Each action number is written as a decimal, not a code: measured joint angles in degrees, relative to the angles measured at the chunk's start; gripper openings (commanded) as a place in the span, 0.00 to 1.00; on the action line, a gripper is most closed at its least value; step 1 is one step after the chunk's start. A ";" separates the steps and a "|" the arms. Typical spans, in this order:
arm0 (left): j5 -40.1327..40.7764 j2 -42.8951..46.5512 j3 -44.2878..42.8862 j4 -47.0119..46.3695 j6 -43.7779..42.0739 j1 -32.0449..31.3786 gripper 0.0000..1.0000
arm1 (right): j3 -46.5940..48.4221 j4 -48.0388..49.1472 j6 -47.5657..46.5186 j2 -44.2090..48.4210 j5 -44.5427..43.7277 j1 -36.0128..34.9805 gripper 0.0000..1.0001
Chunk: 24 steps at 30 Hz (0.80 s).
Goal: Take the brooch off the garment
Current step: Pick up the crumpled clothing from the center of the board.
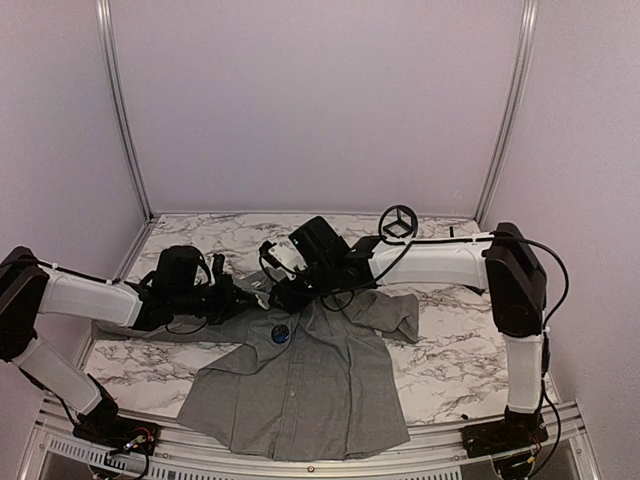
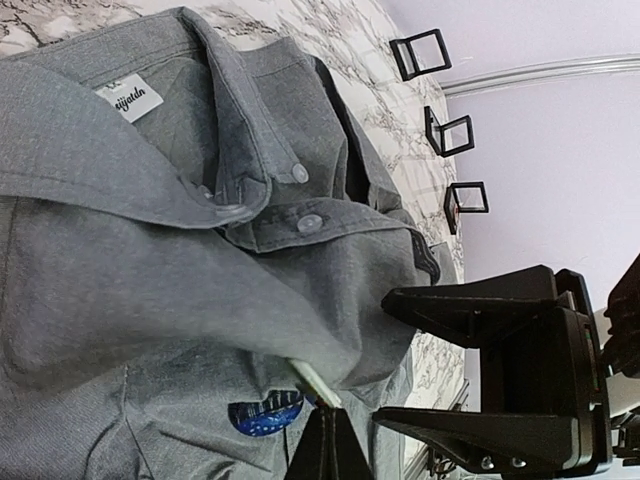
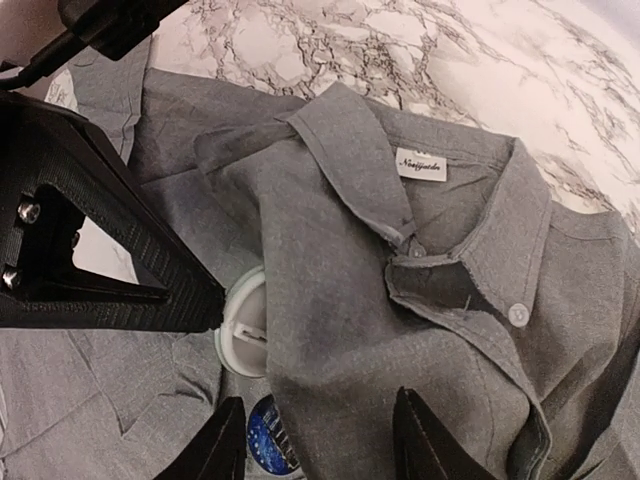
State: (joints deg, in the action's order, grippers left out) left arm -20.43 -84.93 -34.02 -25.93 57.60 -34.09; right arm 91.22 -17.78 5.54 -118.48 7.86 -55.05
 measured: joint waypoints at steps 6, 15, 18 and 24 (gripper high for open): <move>-2.43 0.00 -0.92 0.07 -0.04 0.68 0.00 | -0.33 0.00 -2.32 0.00 -1.62 -0.63 0.51; -3.52 0.00 -3.52 1.42 -0.72 1.01 0.00 | -0.07 -0.59 -5.64 -1.42 -5.40 -1.05 0.47; -3.02 0.00 -3.54 3.26 -1.49 1.11 0.00 | -0.04 -1.18 -7.26 -2.01 -6.08 -1.07 0.47; -1.62 0.13 -3.54 6.71 -2.29 1.16 0.00 | 0.94 -2.69 -10.03 -3.43 -8.33 -1.86 0.39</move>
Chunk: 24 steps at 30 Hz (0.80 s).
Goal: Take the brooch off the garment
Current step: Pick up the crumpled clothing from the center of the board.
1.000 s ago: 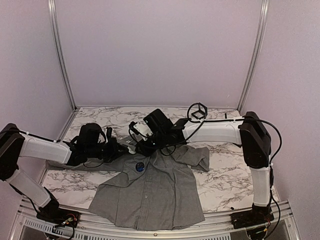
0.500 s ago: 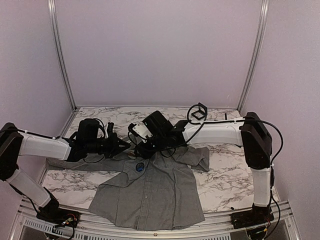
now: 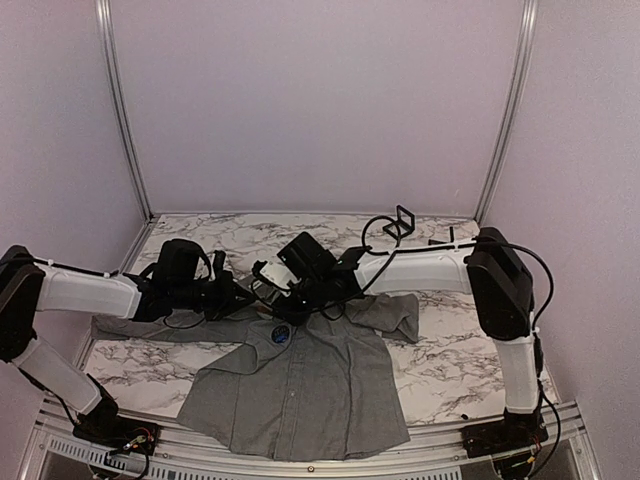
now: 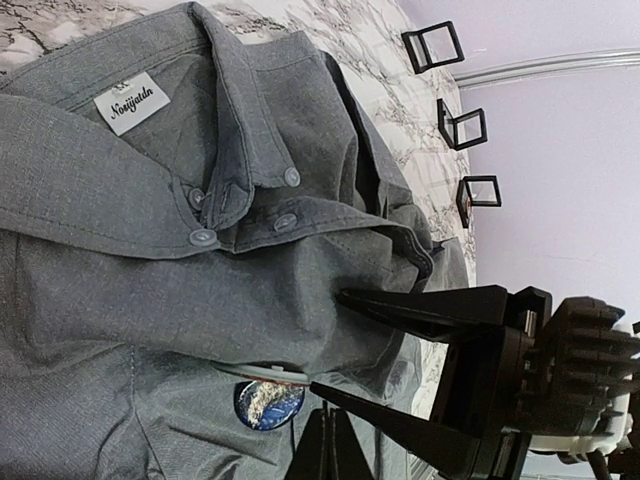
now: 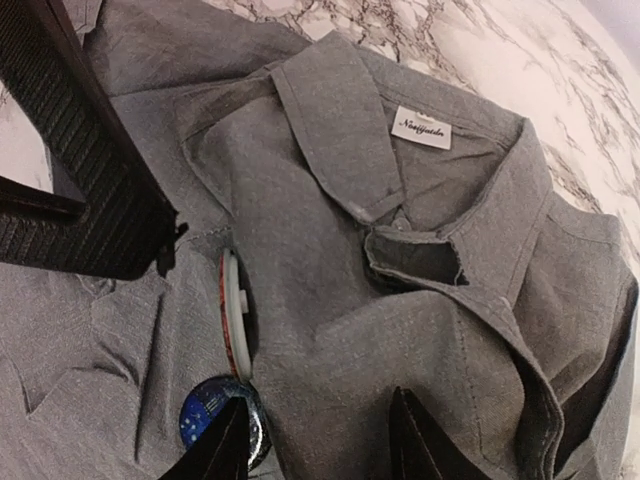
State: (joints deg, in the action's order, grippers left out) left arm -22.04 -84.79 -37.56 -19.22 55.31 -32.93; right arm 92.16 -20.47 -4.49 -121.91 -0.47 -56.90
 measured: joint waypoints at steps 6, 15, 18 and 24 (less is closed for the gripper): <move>1.62 1.14 0.00 1.95 -0.72 0.00 0.03 | 3.69 -1.44 -0.63 -2.95 -1.09 -0.59 0.00; 7.78 7.52 0.46 6.01 -3.41 -1.14 0.12 | 7.23 -2.60 6.34 -3.26 8.11 1.07 0.00; 10.38 8.83 0.57 7.10 -4.44 -2.67 0.14 | 7.48 -1.29 10.73 -3.26 14.03 2.58 0.00; 16.44 10.75 1.07 9.40 -5.25 -5.51 0.31 | 7.43 4.35 21.46 -3.26 24.41 5.35 0.00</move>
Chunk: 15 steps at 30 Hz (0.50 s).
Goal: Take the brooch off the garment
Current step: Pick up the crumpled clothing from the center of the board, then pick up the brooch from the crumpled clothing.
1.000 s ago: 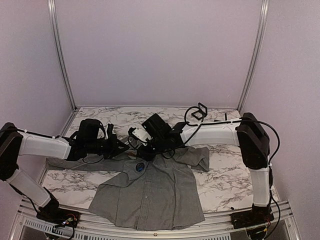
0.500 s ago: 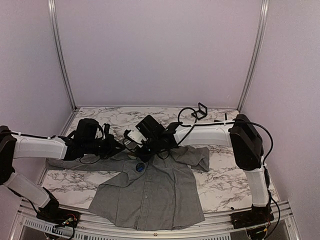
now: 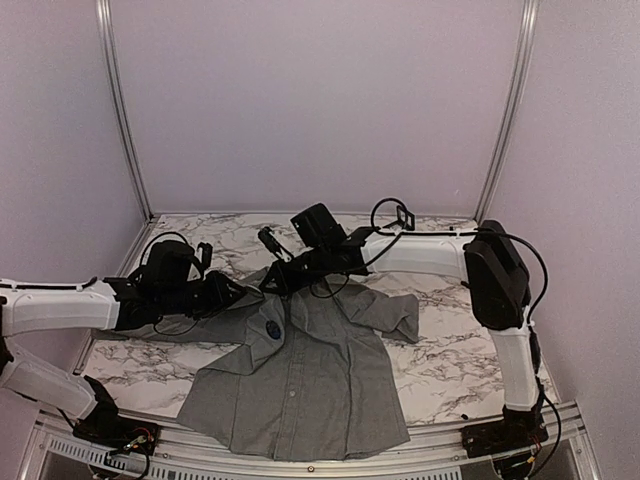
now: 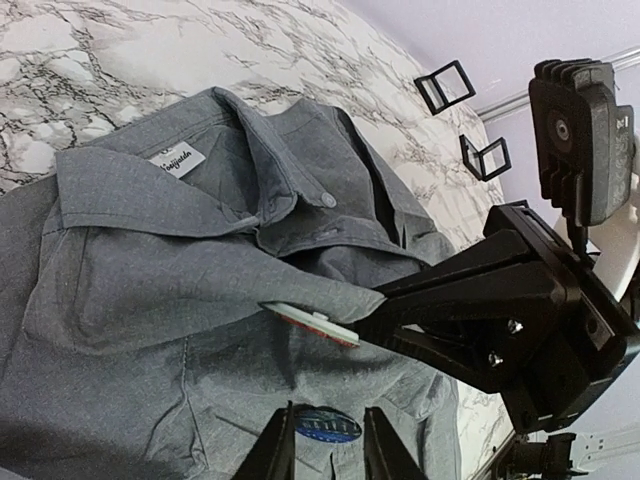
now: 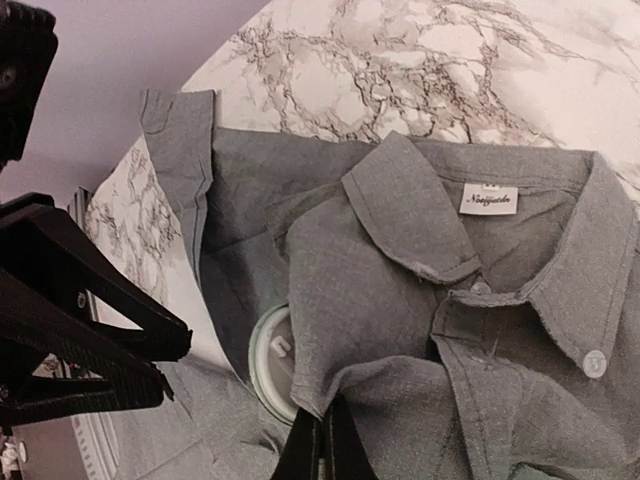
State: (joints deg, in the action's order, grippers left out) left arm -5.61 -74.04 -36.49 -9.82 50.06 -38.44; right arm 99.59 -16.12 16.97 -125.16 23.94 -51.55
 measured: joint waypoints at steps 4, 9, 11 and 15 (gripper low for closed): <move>3.45 3.69 1.55 0.22 0.17 -0.61 0.41 | -0.55 5.90 7.52 -0.02 5.60 1.22 0.00; 6.27 5.77 2.97 -0.17 0.33 -1.22 0.42 | -0.74 15.80 16.39 -1.70 13.66 1.25 0.00; 6.97 5.77 2.97 -0.22 0.26 -1.53 0.42 | -0.83 19.54 19.78 -2.75 16.63 1.25 0.00; 8.31 5.81 3.30 -0.98 0.22 -1.77 0.47 | -1.01 24.46 24.87 -4.17 20.11 1.25 0.00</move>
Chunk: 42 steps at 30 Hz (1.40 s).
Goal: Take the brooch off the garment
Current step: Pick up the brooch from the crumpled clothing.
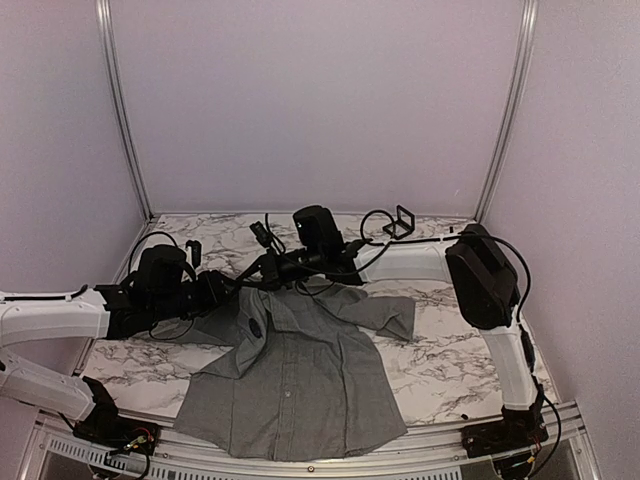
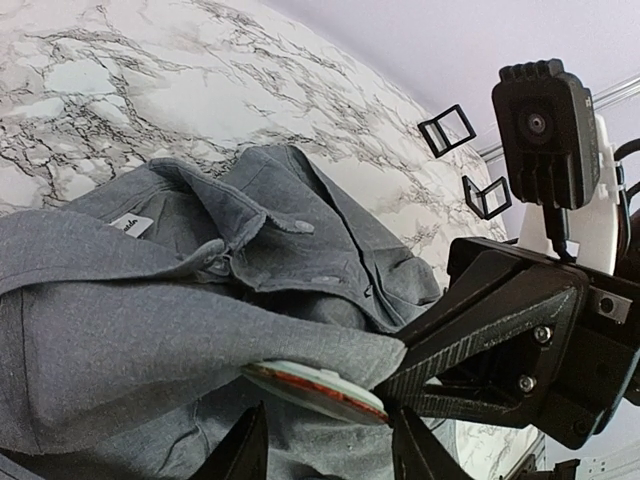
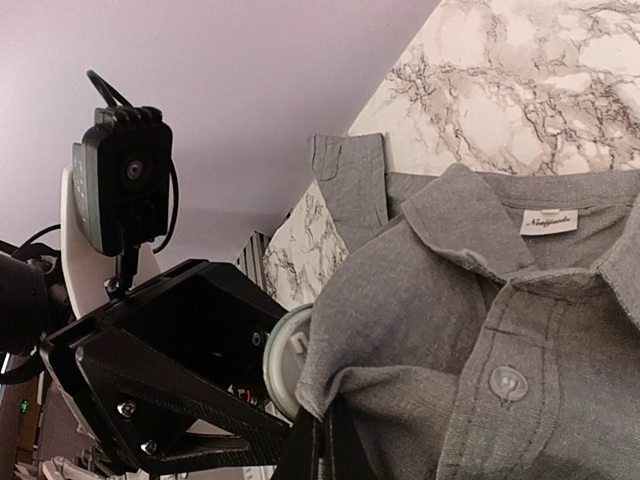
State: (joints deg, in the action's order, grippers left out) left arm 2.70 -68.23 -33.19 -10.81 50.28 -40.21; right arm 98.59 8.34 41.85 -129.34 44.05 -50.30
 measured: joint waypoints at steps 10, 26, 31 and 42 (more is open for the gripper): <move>1.36 -0.02 -0.11 -0.59 -1.09 -0.59 0.46 | -3.43 9.07 9.11 -0.24 3.13 0.52 0.00; 5.99 -0.31 -1.68 0.85 -3.30 -0.98 0.19 | -9.07 13.46 10.67 0.74 3.39 0.66 0.00; 5.84 -0.31 -2.08 0.87 -3.41 -0.98 0.31 | -10.32 13.18 10.05 2.86 1.29 0.66 0.00; 5.27 1.38 -2.97 0.83 -4.85 -2.82 0.45 | -14.29 12.13 10.93 7.98 -7.04 0.61 0.00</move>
State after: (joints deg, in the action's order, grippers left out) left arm 7.97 -66.85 -36.16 -9.98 45.43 -43.03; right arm 84.29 20.47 52.77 -121.36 37.01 -49.69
